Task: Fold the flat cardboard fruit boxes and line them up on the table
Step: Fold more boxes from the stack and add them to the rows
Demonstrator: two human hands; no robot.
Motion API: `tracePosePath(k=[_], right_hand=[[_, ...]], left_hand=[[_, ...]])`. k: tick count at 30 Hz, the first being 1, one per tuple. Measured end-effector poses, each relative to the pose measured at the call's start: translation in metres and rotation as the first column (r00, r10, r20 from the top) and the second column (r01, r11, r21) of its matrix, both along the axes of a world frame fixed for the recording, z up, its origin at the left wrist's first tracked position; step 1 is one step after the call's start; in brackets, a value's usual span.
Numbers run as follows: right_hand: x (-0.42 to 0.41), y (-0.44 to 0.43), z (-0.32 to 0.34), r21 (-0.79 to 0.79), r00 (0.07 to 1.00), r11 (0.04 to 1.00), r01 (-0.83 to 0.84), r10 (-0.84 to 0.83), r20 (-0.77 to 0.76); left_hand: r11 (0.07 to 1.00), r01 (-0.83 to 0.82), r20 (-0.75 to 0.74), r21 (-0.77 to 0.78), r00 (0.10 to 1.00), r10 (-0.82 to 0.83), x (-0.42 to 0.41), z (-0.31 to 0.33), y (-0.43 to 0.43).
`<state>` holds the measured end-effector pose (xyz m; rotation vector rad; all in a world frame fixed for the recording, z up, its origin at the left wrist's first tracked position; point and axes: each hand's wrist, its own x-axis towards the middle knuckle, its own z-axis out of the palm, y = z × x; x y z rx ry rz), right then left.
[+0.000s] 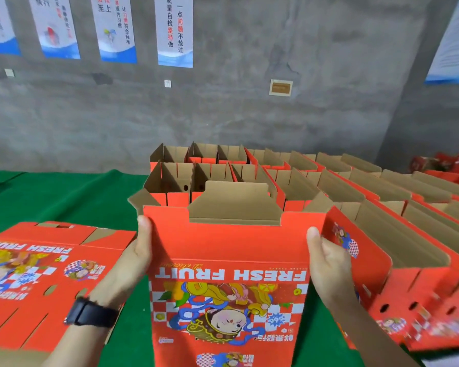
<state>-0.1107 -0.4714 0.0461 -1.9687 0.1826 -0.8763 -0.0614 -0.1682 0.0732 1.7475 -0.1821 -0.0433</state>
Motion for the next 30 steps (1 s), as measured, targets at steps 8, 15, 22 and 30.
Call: tracePosePath(k=[8,15,22,30], right_hand=[[0.002,-0.007,-0.015,-0.125,1.0,0.992,0.02,-0.018,0.012],[0.007,-0.012,-0.022,-0.156,0.986,0.983,0.095,-0.114,-0.124],[0.005,-0.002,-0.01,-0.325,0.984,0.946,0.016,-0.073,-0.164],[0.004,0.003,-0.002,-0.357,0.997,0.932,-0.071,0.071,-0.014]], left_hand=[[0.968,-0.25,0.024,0.009,0.968,0.249,0.005,-0.029,-0.008],[0.851,-0.349,0.267,0.394,0.929,0.257,-0.009,-0.037,-0.011],[0.78,-0.363,0.531,0.51,0.846,0.046,-0.013,-0.035,0.004],[0.824,-0.189,0.546,0.535,0.821,-0.166,0.001,-0.029,0.005]])
